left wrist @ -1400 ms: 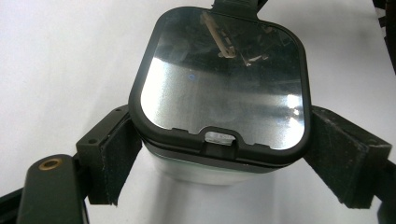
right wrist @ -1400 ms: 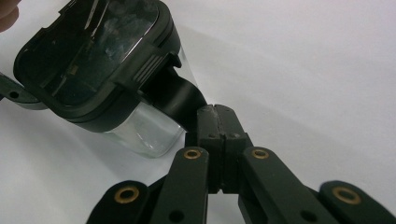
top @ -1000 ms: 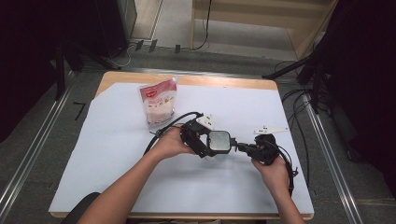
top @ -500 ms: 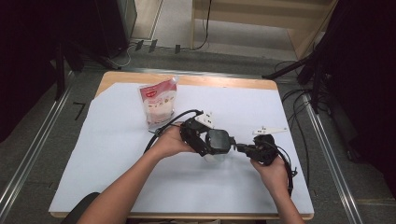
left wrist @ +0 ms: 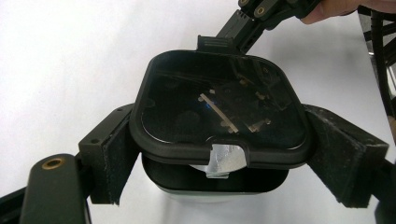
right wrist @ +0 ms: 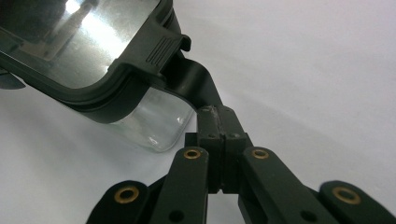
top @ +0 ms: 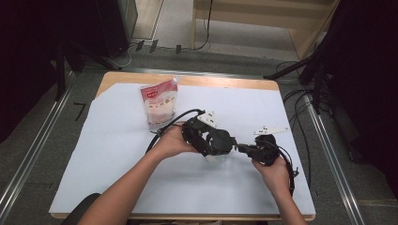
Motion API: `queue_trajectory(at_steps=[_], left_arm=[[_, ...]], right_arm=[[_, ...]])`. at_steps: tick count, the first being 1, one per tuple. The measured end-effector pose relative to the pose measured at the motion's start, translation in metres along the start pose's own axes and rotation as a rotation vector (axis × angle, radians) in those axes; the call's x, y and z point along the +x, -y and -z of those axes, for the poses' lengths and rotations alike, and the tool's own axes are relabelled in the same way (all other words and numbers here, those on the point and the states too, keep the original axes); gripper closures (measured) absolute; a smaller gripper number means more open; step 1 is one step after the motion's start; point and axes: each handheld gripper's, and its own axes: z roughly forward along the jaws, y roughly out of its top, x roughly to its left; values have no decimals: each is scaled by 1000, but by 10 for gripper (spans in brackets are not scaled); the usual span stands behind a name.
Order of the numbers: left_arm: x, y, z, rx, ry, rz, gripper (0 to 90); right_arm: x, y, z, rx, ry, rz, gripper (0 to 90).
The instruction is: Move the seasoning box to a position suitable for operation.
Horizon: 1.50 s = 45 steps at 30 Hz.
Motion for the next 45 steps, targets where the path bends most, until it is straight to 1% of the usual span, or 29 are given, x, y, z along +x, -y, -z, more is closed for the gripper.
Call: queue_trajectory(at_steps=[3,5,7,9,10,17,20,21,22,23,24,27,31,33,34,35,37,38,40,45], left_arm=[[0,-1,1,3,2,-4,178],[1,-3,3,-16,17,15,187],[-1,-5,4,-19,13,18,189],[-2,-6,3,-10,8,19,190],[-2,-6,3,-16,13,25,190],[-3,-11,4,-20,13,46,194],[-4,-14,5,-19,11,49,198],[-3,-15,6,-30,40,56,202],[-1,-15,8,-60,112,75,348],[-2,-16,8,-76,108,87,429],[-2,-17,8,-71,93,75,410],[-4,-20,9,-48,91,53,407],[-7,-22,10,-26,92,44,451],[-7,-23,10,-13,106,40,491],[-7,-23,10,-13,106,40,502],[-7,-24,10,-7,117,37,502],[-9,-25,10,4,116,14,548],[-10,-26,11,7,110,4,557],[-12,-27,11,8,107,-1,579],[-11,-31,10,11,132,-1,628]], right_arm=[[-1,-2,-1,0,2,3,900],[-3,-5,-2,-6,-7,-6,900],[-5,-12,-6,-13,-7,6,900],[-5,-13,-6,-14,-4,4,900],[-6,-14,-7,-15,-5,9,900],[-5,-14,-7,-13,-2,4,900],[-5,-14,-6,-13,-1,3,900],[-5,-14,-6,-14,-1,3,900],[-4,-13,-6,-14,0,1,900],[-5,-13,-6,-13,-3,0,900],[-5,-13,-6,-13,-8,-2,900],[-3,-13,-6,-12,-2,3,900],[-3,-13,-6,-12,-6,0,900],[-3,-12,-6,-13,-6,-4,900],[-3,-12,-6,-13,-6,-4,900],[-3,-12,-6,-12,-6,-3,900],[-3,-12,-5,-13,-7,-2,900],[-3,-12,-6,-13,-7,-3,900],[-3,-12,-6,-13,-7,-3,900],[-3,-12,-5,-12,-8,-3,900]])
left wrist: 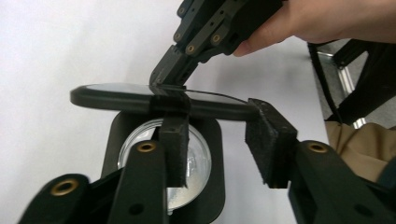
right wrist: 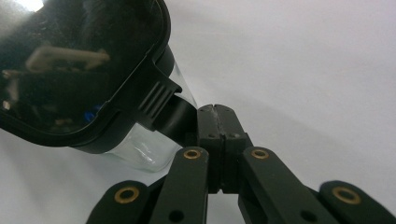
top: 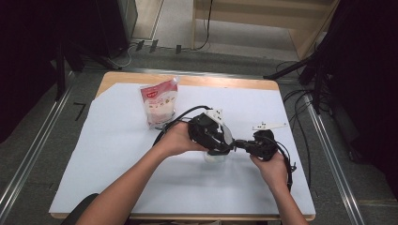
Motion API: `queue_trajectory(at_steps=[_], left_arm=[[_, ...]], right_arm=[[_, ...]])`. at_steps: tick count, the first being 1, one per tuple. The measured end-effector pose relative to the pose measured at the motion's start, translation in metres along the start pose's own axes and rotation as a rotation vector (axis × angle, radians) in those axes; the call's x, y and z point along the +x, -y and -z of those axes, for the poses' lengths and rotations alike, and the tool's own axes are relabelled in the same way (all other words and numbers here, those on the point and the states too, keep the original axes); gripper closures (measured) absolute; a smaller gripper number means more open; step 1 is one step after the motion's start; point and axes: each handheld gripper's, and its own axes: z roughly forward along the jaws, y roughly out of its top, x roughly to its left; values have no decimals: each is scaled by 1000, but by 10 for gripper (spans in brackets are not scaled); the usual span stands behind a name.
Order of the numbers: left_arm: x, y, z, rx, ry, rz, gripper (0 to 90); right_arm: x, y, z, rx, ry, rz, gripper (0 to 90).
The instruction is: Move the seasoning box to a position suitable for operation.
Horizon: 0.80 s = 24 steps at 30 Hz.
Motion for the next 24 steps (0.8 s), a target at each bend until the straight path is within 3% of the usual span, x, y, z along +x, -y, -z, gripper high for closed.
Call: queue_trajectory(at_steps=[10,15,24], left_arm=[[1,-9,-4,1,44,-12,762],[4,-13,-9,-10,67,-13,759],[7,-17,-17,-15,71,-20,736]], right_arm=[[1,1,1,-5,0,-1,900],[1,2,2,-4,0,-10,900],[2,4,2,0,0,-14,900]])
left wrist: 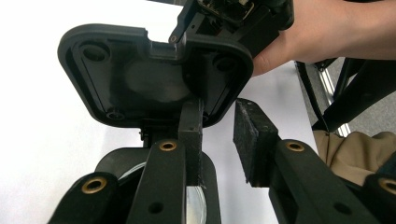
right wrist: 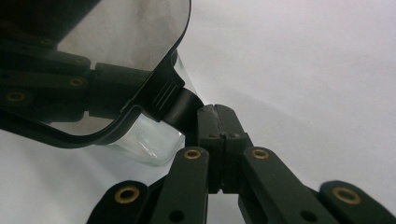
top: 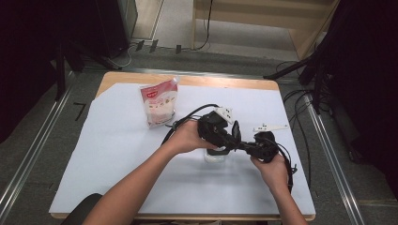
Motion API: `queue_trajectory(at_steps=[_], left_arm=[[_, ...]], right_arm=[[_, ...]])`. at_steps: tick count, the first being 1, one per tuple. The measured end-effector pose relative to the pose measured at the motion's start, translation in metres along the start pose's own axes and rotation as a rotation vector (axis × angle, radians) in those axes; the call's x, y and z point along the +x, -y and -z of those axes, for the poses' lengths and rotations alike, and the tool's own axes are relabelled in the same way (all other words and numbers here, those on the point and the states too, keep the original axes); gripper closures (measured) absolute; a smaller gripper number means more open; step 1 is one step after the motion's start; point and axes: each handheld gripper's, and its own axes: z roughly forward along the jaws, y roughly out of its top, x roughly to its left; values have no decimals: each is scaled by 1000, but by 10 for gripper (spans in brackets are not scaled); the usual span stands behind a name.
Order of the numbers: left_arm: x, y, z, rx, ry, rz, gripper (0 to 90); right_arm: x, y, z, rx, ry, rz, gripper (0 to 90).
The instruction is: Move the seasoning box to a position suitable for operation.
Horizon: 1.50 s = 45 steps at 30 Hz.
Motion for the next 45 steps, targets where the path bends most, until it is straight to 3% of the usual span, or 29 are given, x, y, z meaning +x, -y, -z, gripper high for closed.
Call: queue_trajectory(at_steps=[4,7,10,12,15,21,25,27,33,35,39,41,45], left_arm=[[1,0,0,2,1,4,730],[2,3,4,-9,8,33,710],[2,7,16,-23,-11,66,657],[2,9,20,-19,-8,73,647],[3,15,30,-42,-36,85,600],[4,28,47,-79,-53,112,594],[4,36,52,-75,-62,138,610],[6,41,54,-74,-60,178,547],[9,53,60,-78,-57,222,489],[9,57,64,-98,-67,215,484],[9,61,68,-76,-123,183,472],[10,63,70,-78,-132,187,457],[11,67,75,-76,-146,209,446]], right_arm=[[0,0,0,1,-3,-1,900],[-1,0,0,4,-9,3,900],[-2,0,0,8,-14,5,900],[-2,1,1,5,-17,5,900],[-1,0,4,1,-11,8,900],[2,1,12,-7,-9,19,868],[3,3,16,-19,-21,14,821],[3,5,18,-25,-24,24,785],[4,7,22,-35,-34,28,674],[4,9,24,-34,-36,31,638],[5,15,31,-44,-27,43,568],[5,19,37,-43,-30,33,511],[6,21,44,-69,-31,24,481]])
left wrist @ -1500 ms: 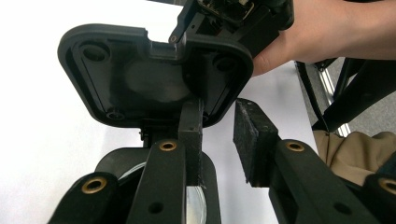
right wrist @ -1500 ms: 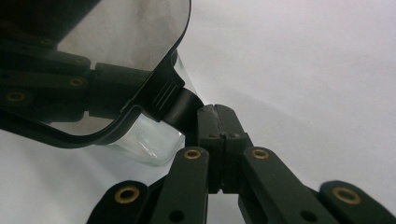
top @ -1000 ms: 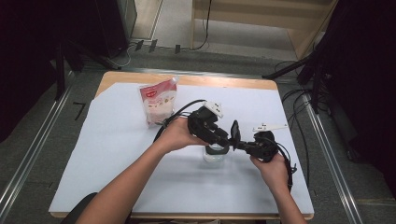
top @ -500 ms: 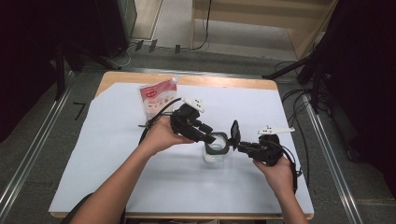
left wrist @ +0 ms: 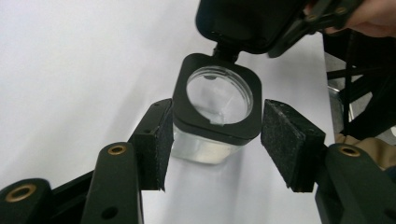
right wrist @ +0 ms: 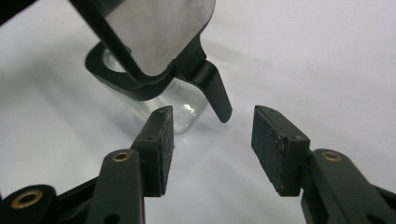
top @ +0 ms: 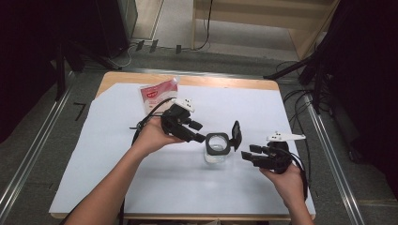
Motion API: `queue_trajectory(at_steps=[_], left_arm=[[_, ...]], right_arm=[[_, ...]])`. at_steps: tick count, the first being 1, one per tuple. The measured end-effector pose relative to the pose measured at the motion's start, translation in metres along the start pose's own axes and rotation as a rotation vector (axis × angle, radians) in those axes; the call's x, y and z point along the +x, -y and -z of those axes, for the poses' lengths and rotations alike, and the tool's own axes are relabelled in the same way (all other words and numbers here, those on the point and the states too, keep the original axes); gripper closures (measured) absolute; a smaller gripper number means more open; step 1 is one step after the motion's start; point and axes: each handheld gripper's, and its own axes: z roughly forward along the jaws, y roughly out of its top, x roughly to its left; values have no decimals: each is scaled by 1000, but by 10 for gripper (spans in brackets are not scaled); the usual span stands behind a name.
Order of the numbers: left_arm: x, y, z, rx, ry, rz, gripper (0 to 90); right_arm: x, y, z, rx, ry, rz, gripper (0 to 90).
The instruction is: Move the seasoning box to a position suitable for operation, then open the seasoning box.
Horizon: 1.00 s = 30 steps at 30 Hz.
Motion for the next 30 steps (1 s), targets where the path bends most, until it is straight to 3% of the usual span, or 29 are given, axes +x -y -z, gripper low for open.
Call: queue_trajectory(at_steps=[3,5,11,19,30], left_arm=[[3,3,6,-4,-12,12,442],[5,6,11,-15,-12,28,441],[10,15,24,-2,-47,42,438],[16,26,42,-23,-76,78,426],[26,33,58,-53,-86,98,424]], right_arm=[[3,3,5,-6,4,21,473],[5,10,6,4,2,64,472],[5,11,4,17,-1,54,484],[7,9,2,17,-5,57,485],[5,7,-3,28,4,49,487]])
